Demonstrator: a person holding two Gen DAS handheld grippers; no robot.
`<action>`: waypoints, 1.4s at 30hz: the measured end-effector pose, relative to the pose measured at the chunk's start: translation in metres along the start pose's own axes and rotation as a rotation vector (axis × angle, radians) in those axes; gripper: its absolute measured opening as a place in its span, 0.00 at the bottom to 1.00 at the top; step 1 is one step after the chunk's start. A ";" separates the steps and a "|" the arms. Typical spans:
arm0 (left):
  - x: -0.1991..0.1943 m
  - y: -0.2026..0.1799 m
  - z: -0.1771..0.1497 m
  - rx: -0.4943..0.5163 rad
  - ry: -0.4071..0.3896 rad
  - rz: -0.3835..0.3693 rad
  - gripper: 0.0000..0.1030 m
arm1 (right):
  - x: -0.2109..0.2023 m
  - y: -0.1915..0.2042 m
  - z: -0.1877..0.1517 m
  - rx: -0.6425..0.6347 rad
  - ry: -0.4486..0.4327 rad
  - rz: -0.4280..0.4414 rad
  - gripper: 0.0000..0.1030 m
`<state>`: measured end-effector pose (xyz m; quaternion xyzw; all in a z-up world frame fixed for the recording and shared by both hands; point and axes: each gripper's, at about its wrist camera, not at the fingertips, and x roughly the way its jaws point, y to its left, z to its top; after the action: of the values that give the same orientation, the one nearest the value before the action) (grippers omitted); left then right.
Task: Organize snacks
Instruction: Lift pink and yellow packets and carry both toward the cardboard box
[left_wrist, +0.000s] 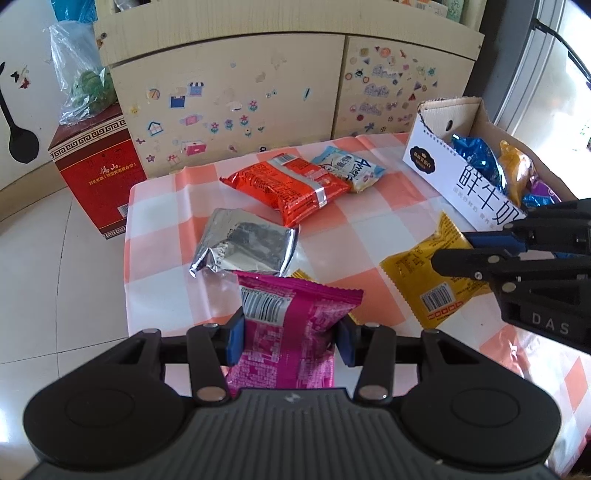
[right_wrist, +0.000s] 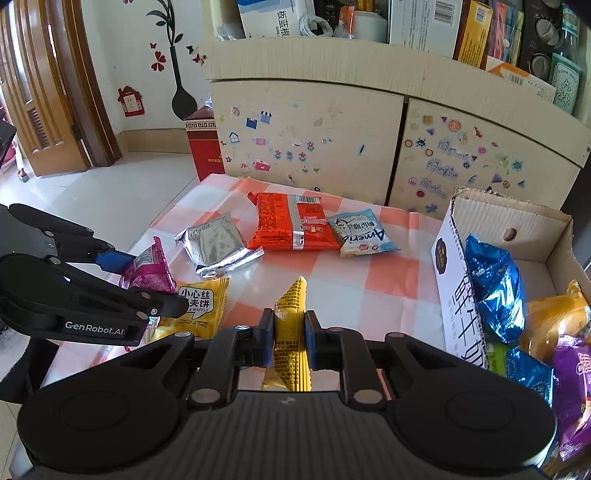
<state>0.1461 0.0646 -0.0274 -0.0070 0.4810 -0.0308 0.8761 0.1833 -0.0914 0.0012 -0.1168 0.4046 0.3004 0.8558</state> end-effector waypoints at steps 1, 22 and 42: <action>0.000 0.000 0.001 -0.002 -0.003 0.000 0.45 | -0.001 0.000 0.001 0.000 -0.004 -0.003 0.20; -0.015 -0.026 0.027 -0.030 -0.102 -0.028 0.45 | -0.032 -0.020 0.015 0.032 -0.109 -0.079 0.20; -0.006 -0.101 0.061 -0.014 -0.195 -0.182 0.45 | -0.098 -0.094 0.017 0.227 -0.251 -0.288 0.20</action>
<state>0.1897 -0.0369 0.0145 -0.0599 0.3909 -0.1059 0.9123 0.2024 -0.1991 0.0824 -0.0381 0.3053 0.1397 0.9412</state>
